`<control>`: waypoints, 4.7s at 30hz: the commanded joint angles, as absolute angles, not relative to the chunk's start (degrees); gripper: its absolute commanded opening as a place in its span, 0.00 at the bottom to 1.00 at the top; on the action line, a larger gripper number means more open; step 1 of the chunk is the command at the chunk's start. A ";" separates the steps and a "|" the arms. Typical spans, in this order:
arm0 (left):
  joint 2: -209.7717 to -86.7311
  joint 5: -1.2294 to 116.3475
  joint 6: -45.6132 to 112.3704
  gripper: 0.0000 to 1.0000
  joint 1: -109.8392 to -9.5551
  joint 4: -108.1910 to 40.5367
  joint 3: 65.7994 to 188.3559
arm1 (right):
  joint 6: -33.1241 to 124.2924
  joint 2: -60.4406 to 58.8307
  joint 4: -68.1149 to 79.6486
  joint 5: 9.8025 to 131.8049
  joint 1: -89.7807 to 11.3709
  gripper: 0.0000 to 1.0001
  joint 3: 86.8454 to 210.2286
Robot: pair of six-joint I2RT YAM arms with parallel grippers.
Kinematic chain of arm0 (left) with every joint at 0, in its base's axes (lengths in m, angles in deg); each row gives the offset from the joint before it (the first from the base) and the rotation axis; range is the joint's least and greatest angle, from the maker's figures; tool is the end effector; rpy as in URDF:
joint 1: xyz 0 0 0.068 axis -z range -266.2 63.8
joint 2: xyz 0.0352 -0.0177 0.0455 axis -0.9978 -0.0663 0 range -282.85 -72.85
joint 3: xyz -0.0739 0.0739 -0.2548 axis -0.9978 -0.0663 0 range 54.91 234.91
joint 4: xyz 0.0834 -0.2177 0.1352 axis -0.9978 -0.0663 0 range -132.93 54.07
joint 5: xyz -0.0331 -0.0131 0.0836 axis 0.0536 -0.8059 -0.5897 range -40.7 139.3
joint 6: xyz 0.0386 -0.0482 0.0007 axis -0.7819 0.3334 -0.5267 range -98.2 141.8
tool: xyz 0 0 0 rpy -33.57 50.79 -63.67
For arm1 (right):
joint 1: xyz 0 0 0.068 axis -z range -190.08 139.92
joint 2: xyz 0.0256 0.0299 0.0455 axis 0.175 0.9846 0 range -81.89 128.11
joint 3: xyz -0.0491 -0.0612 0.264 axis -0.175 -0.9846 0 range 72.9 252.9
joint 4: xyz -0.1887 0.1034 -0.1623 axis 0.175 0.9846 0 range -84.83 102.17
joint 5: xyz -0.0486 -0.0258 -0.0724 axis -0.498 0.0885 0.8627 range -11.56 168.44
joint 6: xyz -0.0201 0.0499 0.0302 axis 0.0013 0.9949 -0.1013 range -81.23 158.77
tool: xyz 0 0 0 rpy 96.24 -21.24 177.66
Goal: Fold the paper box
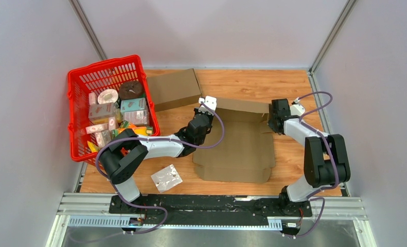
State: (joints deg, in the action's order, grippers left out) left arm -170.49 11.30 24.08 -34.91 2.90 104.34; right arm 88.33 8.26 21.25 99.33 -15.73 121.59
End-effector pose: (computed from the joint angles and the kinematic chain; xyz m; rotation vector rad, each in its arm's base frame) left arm 0.2590 -0.2773 0.2107 0.2432 1.6836 -0.1223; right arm 0.3137 0.0143 0.1581 1.0492 2.2474 -0.0704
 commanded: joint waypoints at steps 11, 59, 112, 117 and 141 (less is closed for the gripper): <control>-169.35 10.10 25.23 0.00 -35.22 -2.79 104.92 | 85.69 -10.94 27.43 88.57 -10.61 0.43 109.94; -169.26 10.89 25.75 0.00 -35.22 -2.97 105.01 | 109.17 1.87 -24.82 78.36 -17.28 0.00 94.78; -169.61 12.21 25.93 0.00 -35.22 -3.50 105.27 | 72.15 -17.29 38.05 85.31 -21.33 0.00 124.15; -169.70 12.38 26.02 0.00 -35.22 -3.50 105.36 | 83.91 -18.87 29.90 83.45 -23.78 0.00 115.91; -169.52 12.30 26.10 0.00 -35.22 -3.76 105.27 | 67.81 -33.91 36.51 103.66 -11.14 0.51 113.59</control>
State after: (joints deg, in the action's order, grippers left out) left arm -170.32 11.32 26.47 -35.28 -0.07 104.93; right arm 74.52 -37.66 43.78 95.18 -14.83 114.73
